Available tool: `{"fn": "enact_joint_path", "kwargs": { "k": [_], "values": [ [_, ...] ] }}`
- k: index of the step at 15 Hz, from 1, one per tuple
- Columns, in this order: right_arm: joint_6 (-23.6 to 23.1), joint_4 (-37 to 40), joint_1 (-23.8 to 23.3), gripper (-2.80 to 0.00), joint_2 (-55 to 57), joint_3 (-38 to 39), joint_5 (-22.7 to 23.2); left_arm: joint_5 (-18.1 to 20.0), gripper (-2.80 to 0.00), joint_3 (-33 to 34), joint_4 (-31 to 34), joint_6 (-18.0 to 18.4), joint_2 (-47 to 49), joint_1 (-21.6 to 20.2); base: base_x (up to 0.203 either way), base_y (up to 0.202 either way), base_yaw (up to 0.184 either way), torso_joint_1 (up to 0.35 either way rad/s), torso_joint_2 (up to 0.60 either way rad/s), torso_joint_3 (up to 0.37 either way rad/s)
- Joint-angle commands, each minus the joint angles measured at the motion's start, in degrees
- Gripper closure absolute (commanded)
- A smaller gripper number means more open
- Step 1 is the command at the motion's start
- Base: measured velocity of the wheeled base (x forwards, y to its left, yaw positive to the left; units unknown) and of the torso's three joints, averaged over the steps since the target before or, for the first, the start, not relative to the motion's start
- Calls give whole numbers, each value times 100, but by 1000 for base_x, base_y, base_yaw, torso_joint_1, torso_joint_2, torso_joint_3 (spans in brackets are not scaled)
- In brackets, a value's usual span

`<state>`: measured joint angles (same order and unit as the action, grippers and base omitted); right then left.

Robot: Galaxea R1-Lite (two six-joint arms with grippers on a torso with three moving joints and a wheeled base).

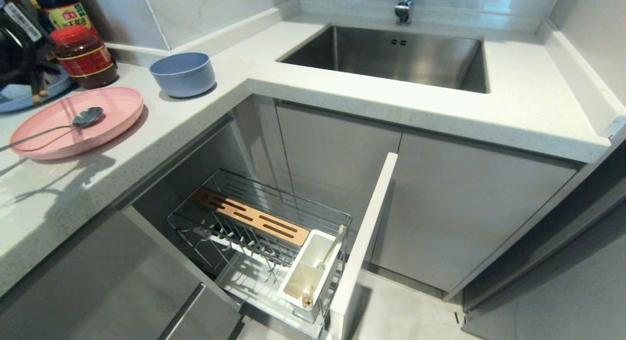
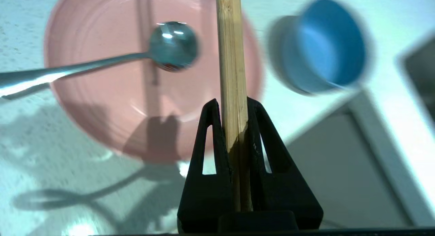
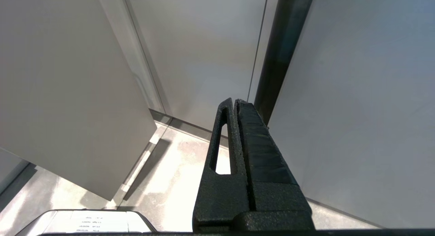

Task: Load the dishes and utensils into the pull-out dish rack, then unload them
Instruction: Pick up the chopsticks and place it in the cupboard

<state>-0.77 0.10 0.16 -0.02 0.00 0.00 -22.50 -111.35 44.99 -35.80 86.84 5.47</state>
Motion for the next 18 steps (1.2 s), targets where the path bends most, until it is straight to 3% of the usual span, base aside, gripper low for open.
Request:
{"fn": "enact_joint_path", "kwargs": {
  "k": [1, 3, 6, 9, 11, 12, 14, 16, 18],
  "values": [
    [-2, -1, 2, 0, 2, 0, 0, 53, 0, 43, 30, -40, -559, 371, 0, 0, 0, 0, 0, 0],
    [-2, -1, 2, 0, 2, 0, 0, 183, 0, 192, 41, -155, -779, 1050, 0, 0, 0, 0, 0, 0],
    [-2, -1, 2, 0, 2, 0, 0, 371, 0, 559, 76, -339, -1041, 2537, 0, 0, 0, 0, 0, 0],
    [-2, -1, 2, 0, 2, 0, -1, 793, 0, 770, 778, -684, -886, 3592, 0, 0, 0, 0, 0, 0],
    [-2, -1, 2, 0, 2, 0, 0, 1519, 0, 481, 1756, -814, -556, 3745, 0, 0, 0, 0, 0, 0],
    [-2, -1, 2, 0, 2, 0, 0, 1699, 0, 285, 2257, -797, -396, 3753, 0, 0, 0, 0, 0, 0],
    [-2, -1, 2, 0, 2, 0, 0, 1839, 0, 12, 3038, -761, -1, 3771, 0, 0, 0, 0, 0, 0],
    [-2, -1, 2, 0, 2, 0, 0, 1862, 0, -8, 3406, -676, 262, 3769, 0, 0, 0, 0, 0, 0],
    [-2, -1, 2, 0, 2, 0, 0, 1871, 0, -10, 3858, -314, 452, 3771, 0, 0, 0, 0, 0, 0]
  ]
}}
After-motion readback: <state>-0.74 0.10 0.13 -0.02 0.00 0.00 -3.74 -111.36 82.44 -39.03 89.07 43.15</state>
